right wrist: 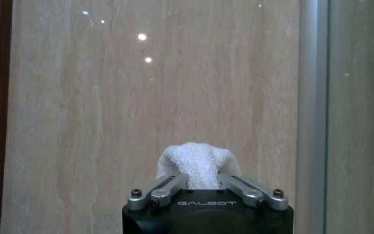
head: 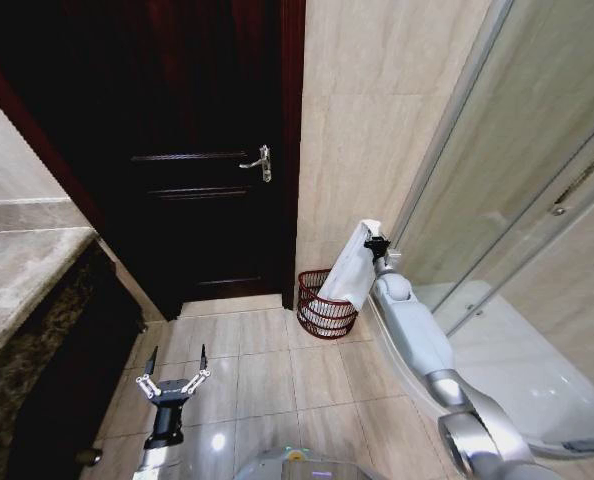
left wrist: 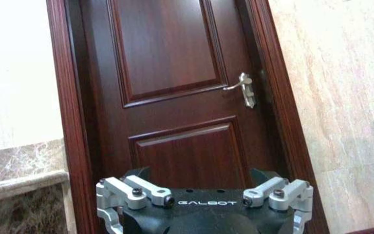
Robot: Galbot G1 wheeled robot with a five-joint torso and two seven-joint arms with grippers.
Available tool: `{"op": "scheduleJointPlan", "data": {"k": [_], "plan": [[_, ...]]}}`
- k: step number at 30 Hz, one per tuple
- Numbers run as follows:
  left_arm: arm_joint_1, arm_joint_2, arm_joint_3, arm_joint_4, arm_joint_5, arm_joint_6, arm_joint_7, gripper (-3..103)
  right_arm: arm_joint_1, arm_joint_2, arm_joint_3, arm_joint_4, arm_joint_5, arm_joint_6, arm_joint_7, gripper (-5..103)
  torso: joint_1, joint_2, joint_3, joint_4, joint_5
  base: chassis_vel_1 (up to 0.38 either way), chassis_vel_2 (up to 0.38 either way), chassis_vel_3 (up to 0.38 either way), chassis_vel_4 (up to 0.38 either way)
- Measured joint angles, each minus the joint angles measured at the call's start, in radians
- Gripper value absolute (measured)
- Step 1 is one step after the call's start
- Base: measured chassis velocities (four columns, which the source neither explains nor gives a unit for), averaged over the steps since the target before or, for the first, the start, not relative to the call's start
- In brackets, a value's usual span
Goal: Discard the used towel into the hamper.
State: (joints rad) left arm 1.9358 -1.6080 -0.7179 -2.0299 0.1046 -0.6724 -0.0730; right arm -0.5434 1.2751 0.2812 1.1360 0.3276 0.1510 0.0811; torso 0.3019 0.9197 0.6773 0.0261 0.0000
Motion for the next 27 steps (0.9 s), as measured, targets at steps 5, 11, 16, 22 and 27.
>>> {"op": "scheduleJointPlan", "data": {"k": [5,11,16,22,27], "plan": [[-0.002,0.000,0.003,0.012,0.002,-0.005,0.000,100,-0.010,-0.005,0.004,0.020,0.002,0.000,-0.002,4,-0.010,-0.023,-0.013,0.0000,0.0000,0.000,0.000,0.000,0.000],[-0.002,0.000,0.004,0.020,0.001,-0.009,-0.001,100,-0.032,-0.005,0.015,0.066,0.041,-0.014,-0.003,4,-0.022,-0.050,-0.028,0.0000,0.0001,0.000,0.000,0.000,0.000],[-0.006,0.000,0.003,0.028,-0.006,-0.012,-0.002,100,-0.049,-0.009,0.031,0.101,0.057,-0.033,-0.013,4,-0.032,-0.073,-0.041,0.0000,0.0000,0.000,0.000,0.000,0.000],[-0.005,0.000,0.007,0.042,-0.010,-0.023,-0.002,100,-0.071,-0.009,0.060,0.118,0.035,-0.033,-0.021,4,-0.044,-0.099,-0.056,0.0000,0.0000,0.000,0.000,0.000,0.000],[-0.011,0.000,0.014,0.050,-0.008,-0.026,0.000,100,-0.103,-0.007,0.084,0.145,0.005,-0.035,-0.035,4,-0.055,-0.125,-0.070,0.0000,-0.0001,0.000,0.000,0.000,0.000]]}}
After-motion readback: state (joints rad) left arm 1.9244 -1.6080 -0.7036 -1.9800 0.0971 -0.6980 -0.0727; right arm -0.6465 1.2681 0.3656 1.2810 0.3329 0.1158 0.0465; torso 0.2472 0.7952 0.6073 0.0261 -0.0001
